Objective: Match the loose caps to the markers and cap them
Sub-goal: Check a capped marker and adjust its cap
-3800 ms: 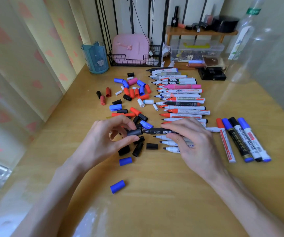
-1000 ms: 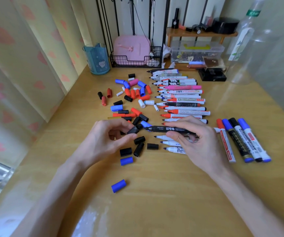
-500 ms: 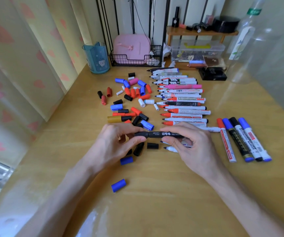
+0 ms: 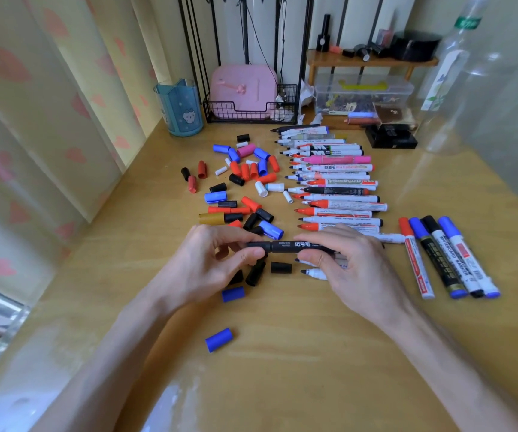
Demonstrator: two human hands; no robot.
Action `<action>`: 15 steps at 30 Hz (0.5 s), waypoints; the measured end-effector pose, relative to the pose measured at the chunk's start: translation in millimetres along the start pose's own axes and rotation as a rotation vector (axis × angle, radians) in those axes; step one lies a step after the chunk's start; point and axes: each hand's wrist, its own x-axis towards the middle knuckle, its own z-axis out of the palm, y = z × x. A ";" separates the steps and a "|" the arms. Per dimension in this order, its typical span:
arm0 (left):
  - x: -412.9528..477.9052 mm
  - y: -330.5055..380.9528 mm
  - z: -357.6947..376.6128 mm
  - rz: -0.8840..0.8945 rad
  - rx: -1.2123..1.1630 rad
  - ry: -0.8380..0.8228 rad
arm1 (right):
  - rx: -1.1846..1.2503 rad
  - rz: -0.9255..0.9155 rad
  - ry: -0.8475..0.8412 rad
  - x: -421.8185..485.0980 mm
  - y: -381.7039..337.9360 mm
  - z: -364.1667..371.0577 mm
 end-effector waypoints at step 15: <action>-3.5 -32.3 -22.2 -0.069 0.239 0.026 | -0.145 -0.006 0.162 -0.2 8.2 -9.5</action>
